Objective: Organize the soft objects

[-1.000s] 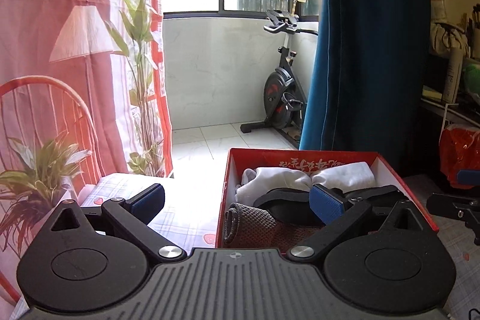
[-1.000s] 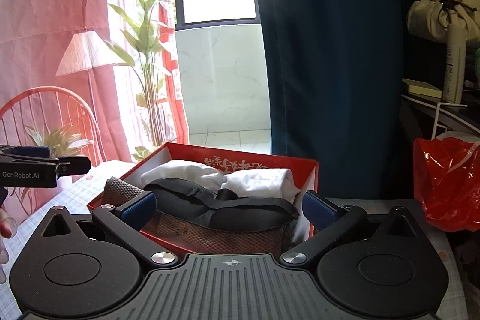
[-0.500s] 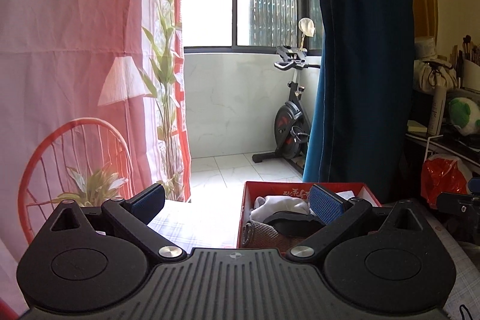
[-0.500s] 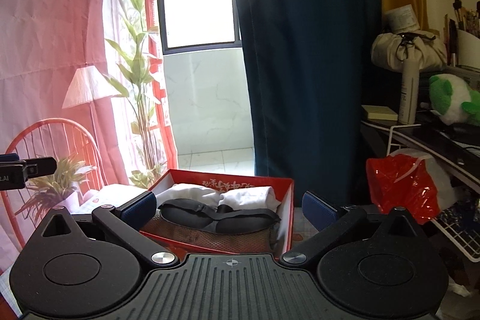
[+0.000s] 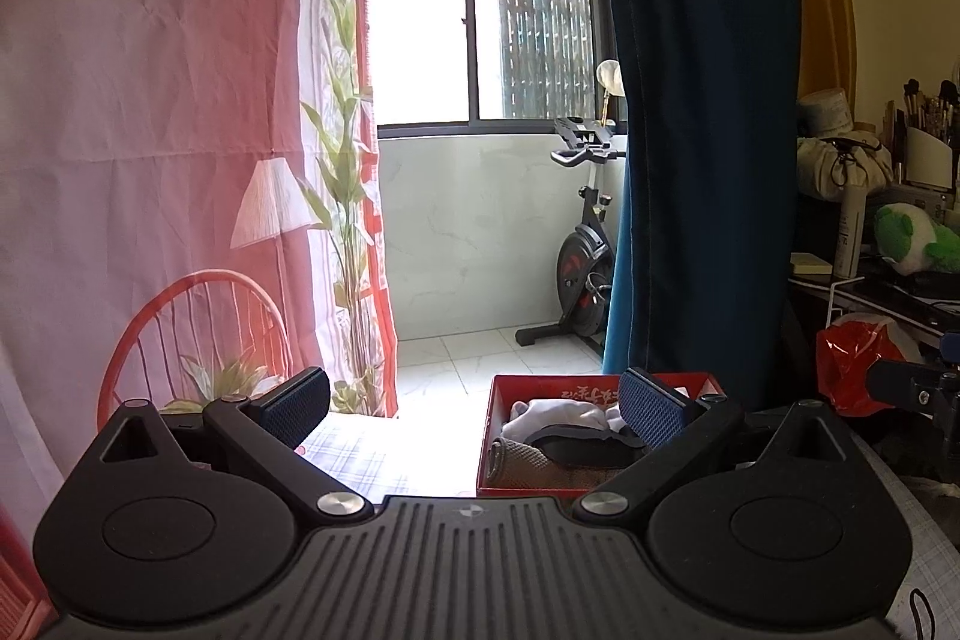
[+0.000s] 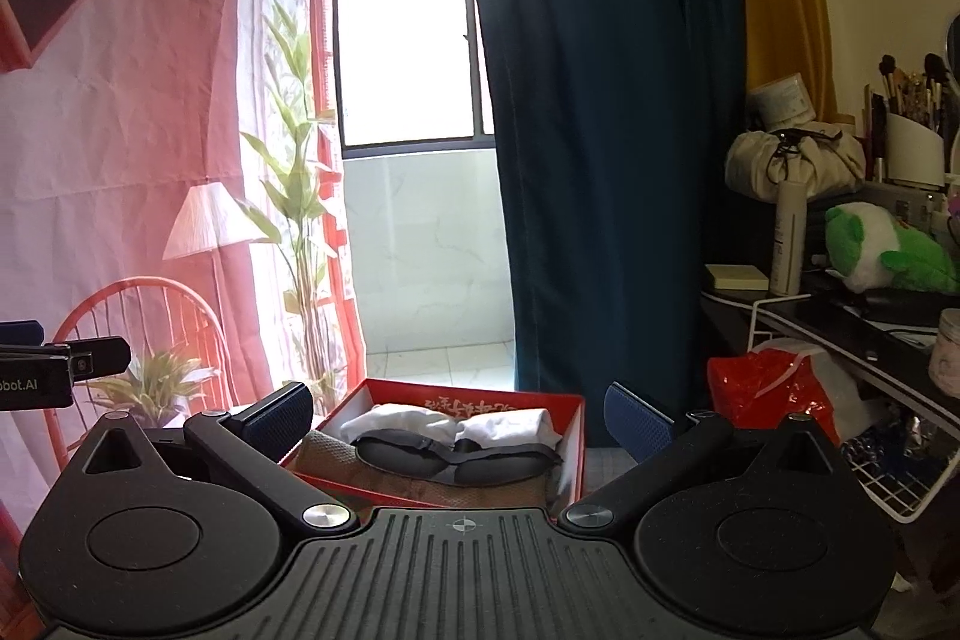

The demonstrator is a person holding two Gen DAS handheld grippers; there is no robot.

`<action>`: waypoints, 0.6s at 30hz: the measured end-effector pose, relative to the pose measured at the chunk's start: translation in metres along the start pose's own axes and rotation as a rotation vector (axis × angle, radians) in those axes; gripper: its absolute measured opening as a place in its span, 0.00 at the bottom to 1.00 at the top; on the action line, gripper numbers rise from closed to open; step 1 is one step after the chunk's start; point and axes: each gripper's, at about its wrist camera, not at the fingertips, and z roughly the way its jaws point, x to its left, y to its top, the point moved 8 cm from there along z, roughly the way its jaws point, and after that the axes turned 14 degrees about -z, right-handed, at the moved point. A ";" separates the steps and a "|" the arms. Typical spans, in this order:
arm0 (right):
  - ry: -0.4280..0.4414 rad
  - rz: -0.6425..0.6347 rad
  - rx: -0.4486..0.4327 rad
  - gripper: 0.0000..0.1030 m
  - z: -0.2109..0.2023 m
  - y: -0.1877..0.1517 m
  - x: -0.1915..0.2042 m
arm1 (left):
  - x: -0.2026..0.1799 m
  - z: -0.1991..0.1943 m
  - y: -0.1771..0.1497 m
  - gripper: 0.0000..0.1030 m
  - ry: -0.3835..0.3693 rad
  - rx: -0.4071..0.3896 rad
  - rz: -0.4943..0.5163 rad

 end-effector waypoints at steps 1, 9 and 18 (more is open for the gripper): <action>-0.003 0.002 -0.003 1.00 -0.001 0.000 0.000 | 0.001 0.000 0.000 1.00 0.001 0.003 -0.007; -0.041 0.020 0.014 1.00 0.001 -0.007 -0.005 | 0.003 -0.002 -0.003 1.00 0.013 0.005 -0.009; -0.057 0.019 0.036 1.00 0.004 -0.012 -0.006 | 0.005 0.002 -0.005 1.00 0.017 0.023 -0.015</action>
